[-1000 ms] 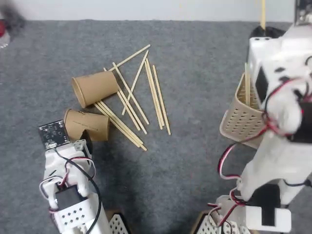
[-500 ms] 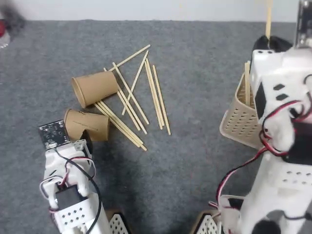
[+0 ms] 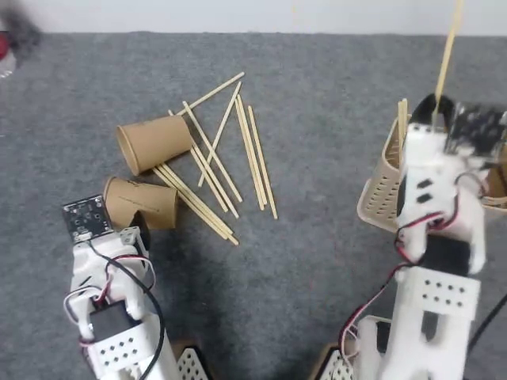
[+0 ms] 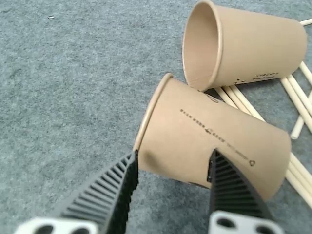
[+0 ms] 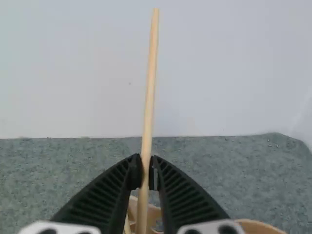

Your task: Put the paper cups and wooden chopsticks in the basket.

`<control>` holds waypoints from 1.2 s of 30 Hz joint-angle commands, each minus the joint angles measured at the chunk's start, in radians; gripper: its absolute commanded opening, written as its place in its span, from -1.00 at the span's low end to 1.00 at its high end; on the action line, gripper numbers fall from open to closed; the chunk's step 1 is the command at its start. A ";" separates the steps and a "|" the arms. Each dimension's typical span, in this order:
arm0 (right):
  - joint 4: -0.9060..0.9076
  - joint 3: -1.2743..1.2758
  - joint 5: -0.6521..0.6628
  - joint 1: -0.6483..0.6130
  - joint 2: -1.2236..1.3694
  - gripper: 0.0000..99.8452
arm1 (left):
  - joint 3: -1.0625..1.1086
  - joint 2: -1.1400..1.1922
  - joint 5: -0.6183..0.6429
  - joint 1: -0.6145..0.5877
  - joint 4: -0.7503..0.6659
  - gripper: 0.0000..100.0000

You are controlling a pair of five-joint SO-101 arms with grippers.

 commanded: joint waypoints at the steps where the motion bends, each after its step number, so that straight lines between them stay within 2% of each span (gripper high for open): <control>1: -0.096 0.098 0.000 0.008 -0.090 -0.99 | -0.005 -0.009 0.002 0.005 -0.002 -0.55; 4: -0.093 0.147 0.000 0.010 -0.125 -0.95 | -0.005 -0.009 0.002 0.006 -0.002 -0.55; 8: -0.013 0.155 0.000 0.007 -0.177 -0.58 | -0.005 -0.009 0.002 0.006 -0.003 -0.55; 10: 0.019 0.155 0.000 0.001 -0.217 -0.50 | -0.005 -0.009 0.003 0.005 -0.003 -0.55; 18: 0.142 0.152 0.000 -0.067 -0.369 -0.58 | -0.010 -0.009 0.009 0.002 0.002 -0.54; 24: 0.386 0.103 -0.003 -0.193 -0.409 -0.59 | -0.054 -0.009 0.008 -0.014 0.044 -0.54; 31: 0.444 0.069 0.003 -0.071 -0.414 -0.59 | -0.041 -0.009 0.006 -0.054 0.046 -0.54; 33: 0.539 0.023 0.063 -0.082 -0.404 -0.59 | -0.041 -0.009 0.006 -0.049 0.046 -0.54; 36: 0.674 0.005 0.302 -0.200 -0.375 -0.59 | -0.039 -0.009 0.005 -0.049 0.046 -0.54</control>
